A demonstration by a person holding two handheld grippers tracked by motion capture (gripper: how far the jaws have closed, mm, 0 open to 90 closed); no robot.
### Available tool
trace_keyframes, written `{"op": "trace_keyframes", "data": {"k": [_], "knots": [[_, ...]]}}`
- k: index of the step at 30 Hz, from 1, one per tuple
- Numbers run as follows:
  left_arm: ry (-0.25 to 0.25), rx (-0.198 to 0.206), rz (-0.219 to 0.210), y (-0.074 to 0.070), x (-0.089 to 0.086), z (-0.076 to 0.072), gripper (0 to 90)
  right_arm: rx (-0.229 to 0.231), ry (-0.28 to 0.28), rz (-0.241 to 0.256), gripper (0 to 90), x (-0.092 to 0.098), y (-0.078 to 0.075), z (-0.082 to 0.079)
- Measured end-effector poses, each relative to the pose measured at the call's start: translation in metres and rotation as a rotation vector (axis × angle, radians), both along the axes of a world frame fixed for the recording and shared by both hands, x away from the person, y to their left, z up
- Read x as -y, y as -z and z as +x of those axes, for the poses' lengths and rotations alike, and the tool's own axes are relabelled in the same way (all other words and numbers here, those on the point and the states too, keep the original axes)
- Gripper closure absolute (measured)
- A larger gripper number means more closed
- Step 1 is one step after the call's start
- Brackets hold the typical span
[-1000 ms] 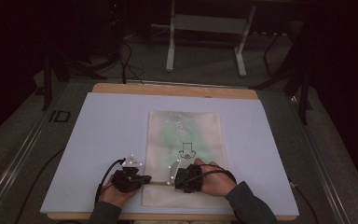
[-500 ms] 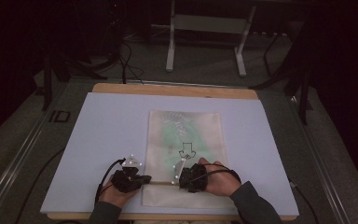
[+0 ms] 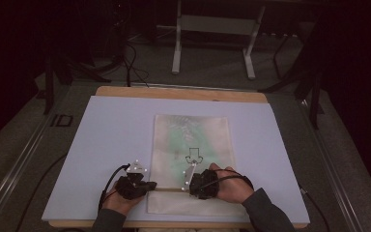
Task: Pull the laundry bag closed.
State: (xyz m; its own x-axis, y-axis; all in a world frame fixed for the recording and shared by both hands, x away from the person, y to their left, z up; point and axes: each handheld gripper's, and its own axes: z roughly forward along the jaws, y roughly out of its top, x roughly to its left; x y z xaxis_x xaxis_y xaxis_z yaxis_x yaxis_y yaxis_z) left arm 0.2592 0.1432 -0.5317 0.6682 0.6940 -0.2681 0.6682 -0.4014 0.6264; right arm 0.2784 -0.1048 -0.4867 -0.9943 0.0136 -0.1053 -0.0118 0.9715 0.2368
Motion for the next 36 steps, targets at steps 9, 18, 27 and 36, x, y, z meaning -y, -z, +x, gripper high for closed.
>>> {"op": "trace_keyframes", "data": {"k": [9, 18, 27, 36], "knots": [[-0.001, 0.0, 0.0, 0.0, 0.0, 0.0, 89.5, -0.002, 0.002, -0.003, 82.2, 0.006, -0.002, 0.0], [-0.001, 0.0, 0.0, 0.0, 0.0, 0.0, 89.5, -0.002, 0.006, -0.002, 82.3, 0.01, -0.002, 0.0], [-0.002, 0.001, 0.001, 0.0, 0.0, 0.0, 89.5, -0.005, 0.02, 0.008, 82.2, 0.02, -0.005, -0.001], [-0.004, -0.002, -0.001, 0.0, 0.0, 0.0, 89.5, -0.001, 0.026, 0.005, 82.3, 0.026, -0.006, -0.001]]}}
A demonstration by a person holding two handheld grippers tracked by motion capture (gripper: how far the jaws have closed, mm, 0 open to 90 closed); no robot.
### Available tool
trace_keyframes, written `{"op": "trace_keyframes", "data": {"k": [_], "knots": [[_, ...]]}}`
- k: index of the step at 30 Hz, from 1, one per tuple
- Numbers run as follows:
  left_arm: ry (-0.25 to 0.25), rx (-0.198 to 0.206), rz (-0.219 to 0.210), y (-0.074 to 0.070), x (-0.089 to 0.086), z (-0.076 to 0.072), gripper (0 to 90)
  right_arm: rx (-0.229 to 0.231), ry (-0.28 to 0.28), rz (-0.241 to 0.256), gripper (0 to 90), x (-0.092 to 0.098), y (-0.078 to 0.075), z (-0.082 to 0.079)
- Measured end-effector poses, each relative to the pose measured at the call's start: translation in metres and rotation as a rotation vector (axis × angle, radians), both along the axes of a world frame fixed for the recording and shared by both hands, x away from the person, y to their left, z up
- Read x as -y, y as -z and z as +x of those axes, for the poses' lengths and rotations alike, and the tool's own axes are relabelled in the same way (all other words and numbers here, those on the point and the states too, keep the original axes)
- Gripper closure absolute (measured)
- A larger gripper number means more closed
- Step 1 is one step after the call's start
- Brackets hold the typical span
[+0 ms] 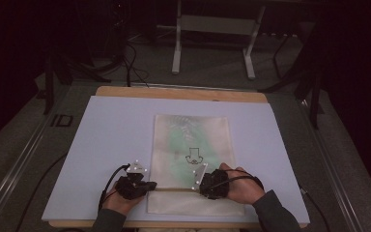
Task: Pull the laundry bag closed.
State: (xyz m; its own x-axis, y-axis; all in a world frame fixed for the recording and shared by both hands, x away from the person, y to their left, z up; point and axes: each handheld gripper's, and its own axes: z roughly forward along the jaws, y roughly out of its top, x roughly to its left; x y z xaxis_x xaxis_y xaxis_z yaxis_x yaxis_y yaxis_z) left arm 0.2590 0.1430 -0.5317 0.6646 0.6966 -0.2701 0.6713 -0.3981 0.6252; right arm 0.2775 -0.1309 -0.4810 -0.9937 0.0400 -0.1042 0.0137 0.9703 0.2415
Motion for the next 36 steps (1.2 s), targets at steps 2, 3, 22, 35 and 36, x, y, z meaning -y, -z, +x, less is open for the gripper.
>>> {"op": "trace_keyframes", "data": {"k": [2, 3, 22, 35, 36], "knots": [[-0.001, -0.001, 0.0, 0.0, 0.0, 0.0, 89.5, -0.002, 0.002, 0.01, 82.3, 0.001, -0.001, 0.0], [-0.001, -0.001, 0.0, 0.0, 0.0, 0.0, 89.5, -0.002, 0.002, 0.01, 82.3, 0.001, -0.001, 0.0], [-0.001, 0.001, -0.001, 0.0, 0.0, 0.0, 89.5, -0.007, 0.027, 0.009, 82.3, 0.014, -0.002, 0.001], [0.001, 0.001, -0.001, 0.0, 0.0, 0.0, 89.5, -0.011, 0.054, 0.022, 82.3, 0.027, -0.004, 0.001], [0.001, 0.001, 0.0, 0.0, 0.0, 0.0, 89.5, -0.014, 0.055, 0.028, 82.3, 0.028, -0.004, 0.001]]}}
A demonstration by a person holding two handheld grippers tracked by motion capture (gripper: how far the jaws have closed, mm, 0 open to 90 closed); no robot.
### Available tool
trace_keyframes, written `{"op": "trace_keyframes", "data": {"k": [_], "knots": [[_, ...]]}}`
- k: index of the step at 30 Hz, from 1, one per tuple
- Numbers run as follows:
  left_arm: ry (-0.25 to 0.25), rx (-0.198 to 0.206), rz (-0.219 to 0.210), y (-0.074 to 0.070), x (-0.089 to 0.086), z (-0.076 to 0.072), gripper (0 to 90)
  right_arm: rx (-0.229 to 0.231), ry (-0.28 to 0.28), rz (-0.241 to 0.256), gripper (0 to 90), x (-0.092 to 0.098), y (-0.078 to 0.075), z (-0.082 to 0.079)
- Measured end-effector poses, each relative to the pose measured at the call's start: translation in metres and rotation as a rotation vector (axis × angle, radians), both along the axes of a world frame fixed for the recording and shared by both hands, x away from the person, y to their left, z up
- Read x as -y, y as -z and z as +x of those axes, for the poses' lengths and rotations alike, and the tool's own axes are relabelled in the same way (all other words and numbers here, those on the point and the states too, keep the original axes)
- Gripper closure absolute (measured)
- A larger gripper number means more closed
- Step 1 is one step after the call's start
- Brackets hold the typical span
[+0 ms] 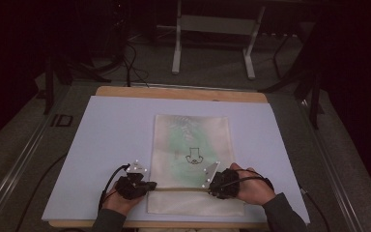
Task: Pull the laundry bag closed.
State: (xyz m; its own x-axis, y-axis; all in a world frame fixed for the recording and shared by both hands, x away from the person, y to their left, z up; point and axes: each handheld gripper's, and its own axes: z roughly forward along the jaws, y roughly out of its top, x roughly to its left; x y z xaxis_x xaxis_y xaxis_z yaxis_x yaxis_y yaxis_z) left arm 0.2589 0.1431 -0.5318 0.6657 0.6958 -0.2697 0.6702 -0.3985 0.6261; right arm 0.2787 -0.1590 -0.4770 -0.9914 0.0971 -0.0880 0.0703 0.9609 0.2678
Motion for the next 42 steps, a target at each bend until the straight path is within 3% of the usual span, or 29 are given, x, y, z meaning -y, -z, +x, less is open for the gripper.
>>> {"op": "trace_keyframes", "data": {"k": [42], "knots": [[-0.002, 0.003, 0.003, 0.0, 0.001, 0.0, 89.5, -0.011, 0.028, 0.035, 82.3, 0.02, -0.001, -0.001]]}}
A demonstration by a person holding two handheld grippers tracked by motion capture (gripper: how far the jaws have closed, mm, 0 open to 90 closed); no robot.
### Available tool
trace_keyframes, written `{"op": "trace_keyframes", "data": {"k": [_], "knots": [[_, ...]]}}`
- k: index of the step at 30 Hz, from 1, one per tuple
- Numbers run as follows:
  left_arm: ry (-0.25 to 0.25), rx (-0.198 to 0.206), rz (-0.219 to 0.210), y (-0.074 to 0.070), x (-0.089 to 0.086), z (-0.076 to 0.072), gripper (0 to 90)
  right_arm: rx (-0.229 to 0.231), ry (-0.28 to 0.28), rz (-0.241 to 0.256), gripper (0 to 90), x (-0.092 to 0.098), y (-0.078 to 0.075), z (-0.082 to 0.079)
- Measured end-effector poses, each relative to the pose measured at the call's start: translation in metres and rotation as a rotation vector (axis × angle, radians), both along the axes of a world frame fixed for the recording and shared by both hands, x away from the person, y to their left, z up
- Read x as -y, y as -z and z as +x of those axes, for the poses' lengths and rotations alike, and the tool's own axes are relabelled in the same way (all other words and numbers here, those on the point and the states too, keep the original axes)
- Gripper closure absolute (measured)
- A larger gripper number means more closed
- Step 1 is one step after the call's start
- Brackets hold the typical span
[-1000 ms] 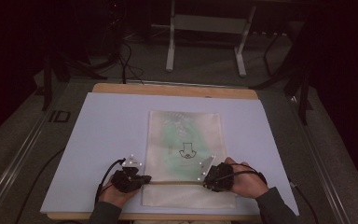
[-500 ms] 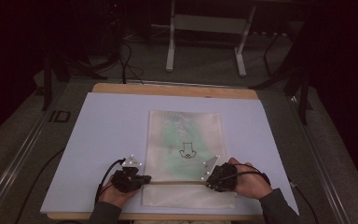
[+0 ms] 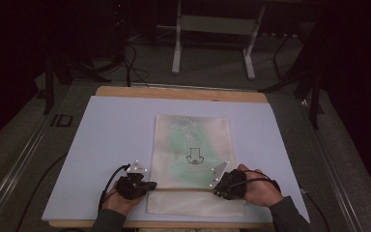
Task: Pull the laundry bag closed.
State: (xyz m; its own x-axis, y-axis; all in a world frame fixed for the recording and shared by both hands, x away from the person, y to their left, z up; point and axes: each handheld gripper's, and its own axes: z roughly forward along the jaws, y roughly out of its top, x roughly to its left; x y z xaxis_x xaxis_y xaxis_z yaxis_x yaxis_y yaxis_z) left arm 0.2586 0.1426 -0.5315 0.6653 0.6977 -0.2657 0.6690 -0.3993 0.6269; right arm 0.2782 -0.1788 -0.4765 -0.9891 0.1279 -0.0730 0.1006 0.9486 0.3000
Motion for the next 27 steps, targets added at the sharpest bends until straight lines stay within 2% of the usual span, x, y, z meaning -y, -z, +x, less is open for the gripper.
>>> {"op": "trace_keyframes", "data": {"k": [27], "knots": [[0.001, -0.003, -0.002, 0.0, 0.0, 0.0, 89.5, -0.011, 0.042, 0.022, 82.3, 0.017, 0.0, 0.001]]}}
